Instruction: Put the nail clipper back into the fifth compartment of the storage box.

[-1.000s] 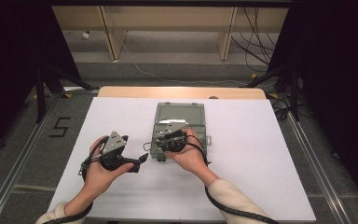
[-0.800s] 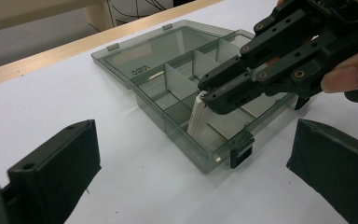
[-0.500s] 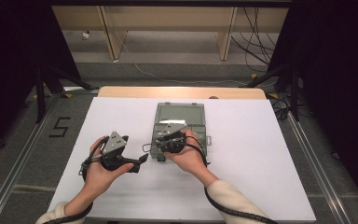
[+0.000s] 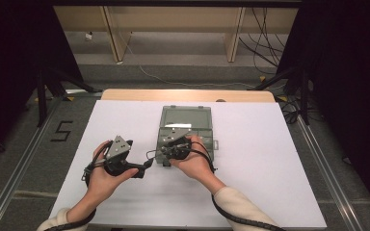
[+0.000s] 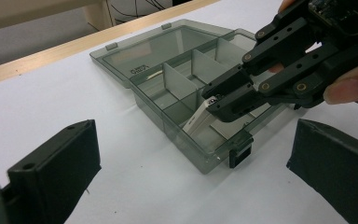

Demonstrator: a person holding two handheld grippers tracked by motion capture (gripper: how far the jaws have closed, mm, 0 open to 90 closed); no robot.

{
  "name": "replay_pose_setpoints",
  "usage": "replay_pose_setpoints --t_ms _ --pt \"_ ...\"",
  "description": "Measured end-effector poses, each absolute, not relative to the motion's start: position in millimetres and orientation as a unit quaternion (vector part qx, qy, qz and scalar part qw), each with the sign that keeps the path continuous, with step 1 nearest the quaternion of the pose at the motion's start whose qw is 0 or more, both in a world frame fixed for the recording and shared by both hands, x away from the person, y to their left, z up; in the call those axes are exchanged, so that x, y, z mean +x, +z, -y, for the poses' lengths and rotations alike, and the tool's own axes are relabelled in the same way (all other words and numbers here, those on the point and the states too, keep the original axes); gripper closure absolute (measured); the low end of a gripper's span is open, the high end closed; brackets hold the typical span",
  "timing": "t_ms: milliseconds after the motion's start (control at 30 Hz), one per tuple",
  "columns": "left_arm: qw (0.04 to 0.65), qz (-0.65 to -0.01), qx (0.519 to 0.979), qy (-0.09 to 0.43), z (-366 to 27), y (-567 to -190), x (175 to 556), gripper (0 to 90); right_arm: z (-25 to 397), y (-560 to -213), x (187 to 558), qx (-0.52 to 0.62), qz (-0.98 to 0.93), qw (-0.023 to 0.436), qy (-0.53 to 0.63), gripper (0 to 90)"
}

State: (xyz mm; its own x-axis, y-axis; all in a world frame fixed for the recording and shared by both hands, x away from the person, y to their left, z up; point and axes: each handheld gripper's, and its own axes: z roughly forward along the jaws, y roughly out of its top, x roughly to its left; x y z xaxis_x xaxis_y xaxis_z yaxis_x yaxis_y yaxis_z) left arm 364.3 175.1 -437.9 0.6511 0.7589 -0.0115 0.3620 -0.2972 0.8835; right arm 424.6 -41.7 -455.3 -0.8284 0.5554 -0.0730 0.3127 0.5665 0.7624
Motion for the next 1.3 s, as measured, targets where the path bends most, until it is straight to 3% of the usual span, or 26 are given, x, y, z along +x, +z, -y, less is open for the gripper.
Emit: replay_pose_setpoints --t_ms 500,700,833,1300 --pt "0.471 -0.362 0.777 0.210 -176 -438 365 0.8 50 -448 431 0.280 -0.853 0.146 0.416 58.8" --pt "0.471 -0.366 0.775 0.206 -175 -439 365 1.1 71 -436 440 0.316 -0.832 0.158 0.427 41.9" --pt "0.472 -0.367 0.775 0.207 -175 -439 365 1.2 87 -433 445 0.340 -0.820 0.168 0.428 35.7" --pt "0.472 -0.370 0.773 0.206 -176 -441 368 1.8 146 -432 455 0.404 -0.783 0.188 0.435 29.2"
